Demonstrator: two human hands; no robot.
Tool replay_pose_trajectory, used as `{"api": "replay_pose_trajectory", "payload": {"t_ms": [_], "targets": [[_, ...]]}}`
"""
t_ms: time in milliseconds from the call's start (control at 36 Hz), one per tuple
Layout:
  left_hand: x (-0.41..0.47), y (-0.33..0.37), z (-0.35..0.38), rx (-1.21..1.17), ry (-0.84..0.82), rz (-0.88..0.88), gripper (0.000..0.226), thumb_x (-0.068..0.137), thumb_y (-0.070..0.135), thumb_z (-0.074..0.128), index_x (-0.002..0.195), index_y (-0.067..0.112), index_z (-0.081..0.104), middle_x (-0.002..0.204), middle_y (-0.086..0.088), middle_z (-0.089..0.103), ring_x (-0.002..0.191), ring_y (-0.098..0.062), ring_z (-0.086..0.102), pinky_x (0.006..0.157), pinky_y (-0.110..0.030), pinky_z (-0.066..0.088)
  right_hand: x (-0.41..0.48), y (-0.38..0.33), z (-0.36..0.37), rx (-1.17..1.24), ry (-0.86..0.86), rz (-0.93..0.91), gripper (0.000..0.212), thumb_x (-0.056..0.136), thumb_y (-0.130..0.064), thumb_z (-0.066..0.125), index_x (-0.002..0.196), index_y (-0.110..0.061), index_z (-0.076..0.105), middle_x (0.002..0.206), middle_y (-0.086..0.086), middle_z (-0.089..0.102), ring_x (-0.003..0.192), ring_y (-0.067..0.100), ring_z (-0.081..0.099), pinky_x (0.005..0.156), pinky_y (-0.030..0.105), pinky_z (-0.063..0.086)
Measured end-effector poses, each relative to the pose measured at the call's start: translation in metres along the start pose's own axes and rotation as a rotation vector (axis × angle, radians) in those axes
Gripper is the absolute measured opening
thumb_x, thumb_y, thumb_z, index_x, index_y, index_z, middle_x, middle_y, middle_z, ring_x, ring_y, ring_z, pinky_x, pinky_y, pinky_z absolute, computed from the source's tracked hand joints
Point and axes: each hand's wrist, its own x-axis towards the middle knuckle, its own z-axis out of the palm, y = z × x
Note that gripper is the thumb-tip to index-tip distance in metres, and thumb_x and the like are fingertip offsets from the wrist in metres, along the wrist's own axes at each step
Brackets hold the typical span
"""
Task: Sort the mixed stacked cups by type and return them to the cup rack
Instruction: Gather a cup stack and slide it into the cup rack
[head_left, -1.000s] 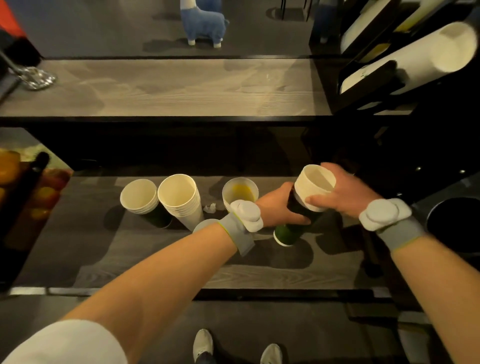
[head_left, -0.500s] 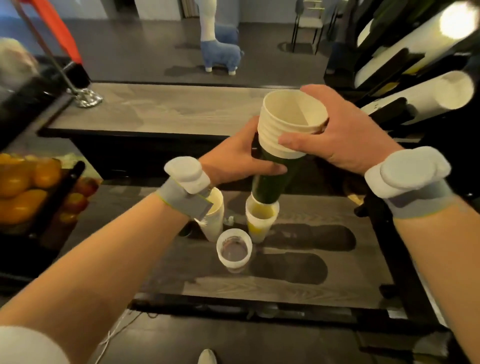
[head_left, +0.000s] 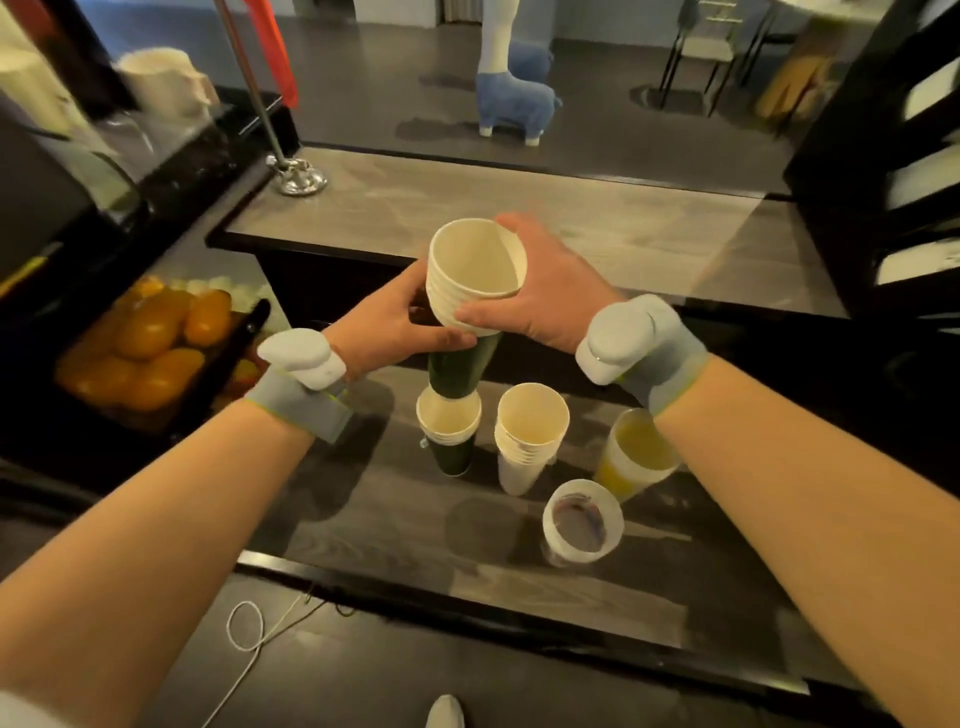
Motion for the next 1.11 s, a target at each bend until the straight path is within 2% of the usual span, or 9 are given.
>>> {"api": "replay_pose_trajectory", "payload": {"t_ms": [167, 333, 444, 611, 722, 833, 972, 1028, 1111], "targets": [[0.007, -0.051, -0.004, -0.004, -0.053, -0.066, 0.081, 0.075, 0.032, 0.084, 0.139, 0.04, 0.035, 0.122, 0.024, 0.056, 0.113, 0.0, 0.055, 0.099, -0.027, 0.046, 0.023, 0.016, 0.041, 0.011, -0.07, 0.045, 0.078, 0.07, -0.043, 0.084, 0.131, -0.026, 0.038, 0.123, -0.006, 0.049, 0.105, 0.01, 0.052, 0.086, 0.023, 0.047], [0.01, -0.089, 0.01, 0.056, -0.065, -0.113, 0.093, 0.069, 0.043, 0.086, 0.145, 0.036, 0.032, 0.135, 0.016, 0.05, 0.126, -0.009, 0.047, 0.107, -0.033, 0.038, 0.035, 0.041, 0.077, -0.099, -0.113, 0.129, 0.101, 0.054, -0.058, 0.083, 0.136, -0.025, 0.036, 0.126, 0.0, 0.05, 0.109, 0.014, 0.054, 0.089, 0.035, 0.053], [0.012, -0.111, 0.021, 0.106, -0.129, -0.136, 0.096, 0.068, 0.048, 0.085, 0.146, 0.035, 0.031, 0.143, 0.007, 0.048, 0.129, -0.014, 0.046, 0.11, -0.039, 0.039, 0.037, 0.059, 0.097, -0.154, -0.157, 0.185, 0.102, 0.048, -0.063, 0.081, 0.132, -0.027, 0.035, 0.123, 0.0, 0.049, 0.104, 0.016, 0.057, 0.083, 0.038, 0.057], [0.007, -0.14, 0.038, 0.078, -0.194, -0.162, 0.08, 0.072, 0.041, 0.085, 0.137, 0.033, 0.038, 0.14, 0.007, 0.049, 0.125, -0.007, 0.047, 0.108, -0.033, 0.041, 0.03, 0.08, 0.123, -0.308, -0.279, 0.219, 0.1, 0.056, -0.057, 0.084, 0.132, -0.024, 0.027, 0.122, 0.002, 0.043, 0.098, 0.02, 0.059, 0.077, 0.039, 0.058], [0.003, -0.157, 0.05, -0.028, -0.287, -0.219, 0.093, 0.073, 0.023, 0.087, 0.143, 0.037, 0.027, 0.125, 0.025, 0.048, 0.114, 0.007, 0.048, 0.088, -0.003, 0.041, 0.025, 0.088, 0.134, -0.366, -0.328, 0.214, 0.095, 0.065, -0.048, 0.084, 0.134, -0.017, 0.027, 0.127, 0.008, 0.042, 0.097, 0.026, 0.061, 0.077, 0.041, 0.057], [0.001, -0.172, 0.061, -0.012, -0.287, -0.282, 0.105, 0.071, 0.026, 0.088, 0.153, 0.024, 0.023, 0.142, 0.007, 0.047, 0.129, -0.01, 0.046, 0.107, -0.029, 0.04, 0.025, 0.086, 0.139, -0.42, -0.322, 0.199, 0.092, 0.07, -0.052, 0.078, 0.135, -0.011, 0.028, 0.128, 0.01, 0.044, 0.097, 0.027, 0.06, 0.076, 0.039, 0.053], [0.009, -0.18, 0.076, 0.078, -0.294, -0.336, 0.069, 0.075, 0.032, 0.084, 0.135, 0.018, 0.053, 0.128, -0.004, 0.064, 0.119, -0.022, 0.059, 0.103, -0.04, 0.046, 0.03, 0.084, 0.138, -0.557, -0.322, 0.168, 0.091, 0.071, -0.061, 0.072, 0.135, -0.013, 0.029, 0.126, 0.007, 0.051, 0.106, 0.03, 0.057, 0.087, 0.037, 0.048], [0.009, -0.187, 0.077, 0.069, -0.271, -0.348, 0.074, 0.071, 0.04, 0.083, 0.135, 0.019, 0.052, 0.125, -0.004, 0.065, 0.117, -0.024, 0.06, 0.103, -0.043, 0.047, 0.032, 0.084, 0.137, -0.553, -0.336, 0.168, 0.091, 0.072, -0.06, 0.072, 0.137, -0.012, 0.029, 0.127, 0.007, 0.051, 0.108, 0.03, 0.056, 0.09, 0.036, 0.045], [0.008, -0.189, 0.078, 0.054, -0.219, -0.337, 0.08, 0.071, 0.035, 0.087, 0.138, 0.017, 0.048, 0.126, -0.003, 0.064, 0.117, -0.021, 0.06, 0.1, -0.035, 0.047, 0.031, 0.086, 0.135, -0.527, -0.352, 0.17, 0.093, 0.073, -0.058, 0.073, 0.139, -0.012, 0.028, 0.128, 0.008, 0.05, 0.109, 0.028, 0.056, 0.088, 0.034, 0.045]]}}
